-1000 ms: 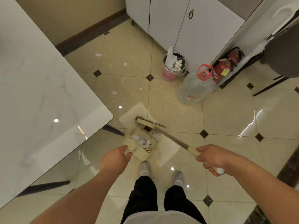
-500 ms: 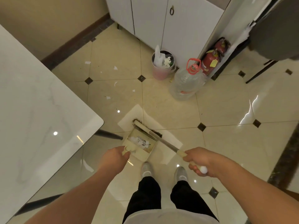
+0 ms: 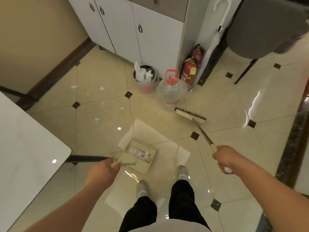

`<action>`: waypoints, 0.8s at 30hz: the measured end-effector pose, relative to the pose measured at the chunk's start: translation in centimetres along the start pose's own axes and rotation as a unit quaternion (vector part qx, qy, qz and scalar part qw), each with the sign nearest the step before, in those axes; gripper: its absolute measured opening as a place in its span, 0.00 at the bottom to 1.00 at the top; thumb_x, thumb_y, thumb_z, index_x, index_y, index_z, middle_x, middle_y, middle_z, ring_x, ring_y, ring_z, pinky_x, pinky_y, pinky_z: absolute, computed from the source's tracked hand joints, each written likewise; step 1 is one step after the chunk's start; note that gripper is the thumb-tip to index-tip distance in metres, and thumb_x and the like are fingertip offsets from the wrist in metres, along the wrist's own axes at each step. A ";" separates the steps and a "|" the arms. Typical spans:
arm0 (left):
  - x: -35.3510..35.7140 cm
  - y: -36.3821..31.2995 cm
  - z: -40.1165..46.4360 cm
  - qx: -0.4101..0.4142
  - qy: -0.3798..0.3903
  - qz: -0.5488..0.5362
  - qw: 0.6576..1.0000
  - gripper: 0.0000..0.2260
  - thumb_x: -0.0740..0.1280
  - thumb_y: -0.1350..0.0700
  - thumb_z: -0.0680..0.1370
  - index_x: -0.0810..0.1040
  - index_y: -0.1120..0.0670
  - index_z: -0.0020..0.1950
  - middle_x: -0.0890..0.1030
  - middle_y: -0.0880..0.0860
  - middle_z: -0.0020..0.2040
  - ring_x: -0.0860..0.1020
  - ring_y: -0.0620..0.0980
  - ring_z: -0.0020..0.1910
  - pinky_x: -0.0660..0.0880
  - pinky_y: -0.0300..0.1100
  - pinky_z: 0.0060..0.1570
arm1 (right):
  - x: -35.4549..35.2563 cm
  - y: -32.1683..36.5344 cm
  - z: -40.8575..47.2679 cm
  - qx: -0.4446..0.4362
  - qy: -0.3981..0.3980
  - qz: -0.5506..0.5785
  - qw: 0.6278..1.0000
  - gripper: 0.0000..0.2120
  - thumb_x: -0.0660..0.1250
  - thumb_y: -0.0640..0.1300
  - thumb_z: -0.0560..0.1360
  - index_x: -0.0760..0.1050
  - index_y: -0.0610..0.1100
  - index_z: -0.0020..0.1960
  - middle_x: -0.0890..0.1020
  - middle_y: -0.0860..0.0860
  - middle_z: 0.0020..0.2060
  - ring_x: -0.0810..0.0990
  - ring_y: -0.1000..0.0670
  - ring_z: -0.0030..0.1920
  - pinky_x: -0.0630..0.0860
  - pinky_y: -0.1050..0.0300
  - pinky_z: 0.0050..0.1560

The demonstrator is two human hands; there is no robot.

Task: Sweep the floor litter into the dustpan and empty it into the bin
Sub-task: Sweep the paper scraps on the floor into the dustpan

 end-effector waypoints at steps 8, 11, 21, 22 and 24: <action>1.1 -9.4 -0.9 -0.004 -0.031 0.019 0.999 0.16 0.59 0.40 0.82 0.81 0.47 0.59 0.80 0.45 0.37 0.77 0.44 0.35 0.69 0.40 0.32 | -3.2 1.1 8.1 0.067 0.032 0.065 0.995 0.07 0.60 0.35 0.80 0.75 0.39 0.55 0.76 0.40 0.42 0.73 0.47 0.32 0.75 0.60 0.19; 1.3 -11.5 -1.4 -0.019 -0.041 0.022 0.999 0.16 0.60 0.40 0.82 0.81 0.47 0.60 0.79 0.45 0.36 0.77 0.44 0.35 0.70 0.40 0.31 | -0.3 1.9 6.7 0.040 0.105 0.029 0.993 0.06 0.59 0.34 0.80 0.75 0.37 0.51 0.77 0.40 0.43 0.76 0.46 0.35 0.80 0.53 0.35; 0.0 -13.6 -4.8 -0.051 -0.049 -0.025 0.997 0.17 0.62 0.41 0.82 0.80 0.47 0.65 0.81 0.47 0.37 0.80 0.45 0.35 0.71 0.38 0.31 | 6.0 6.7 0.6 -0.026 0.250 0.024 0.968 0.10 0.62 0.38 0.79 0.78 0.37 0.57 0.76 0.44 0.34 0.74 0.50 0.27 0.70 0.65 0.23; -0.3 -13.4 -5.3 -0.059 -0.054 -0.031 0.996 0.16 0.63 0.41 0.82 0.80 0.47 0.65 0.81 0.48 0.37 0.80 0.46 0.34 0.71 0.38 0.31 | 6.0 7.1 0.5 -0.027 0.250 0.049 0.967 0.10 0.61 0.37 0.79 0.78 0.38 0.56 0.76 0.44 0.32 0.72 0.51 0.25 0.69 0.65 0.22; -1.0 -13.0 -6.0 -0.074 -0.069 -0.036 0.994 0.15 0.63 0.42 0.81 0.81 0.47 0.63 0.81 0.48 0.35 0.79 0.45 0.33 0.71 0.38 0.30 | 6.0 7.5 0.2 -0.019 0.251 0.080 0.964 0.09 0.61 0.36 0.79 0.78 0.39 0.54 0.76 0.44 0.33 0.72 0.51 0.25 0.68 0.64 0.23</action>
Point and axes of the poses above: each hand's wrist, its own z-axis towards the middle knuckle, its own x-axis out of the palm, y = z × x, the point moved 5 cm from there along z, towards the middle knuckle
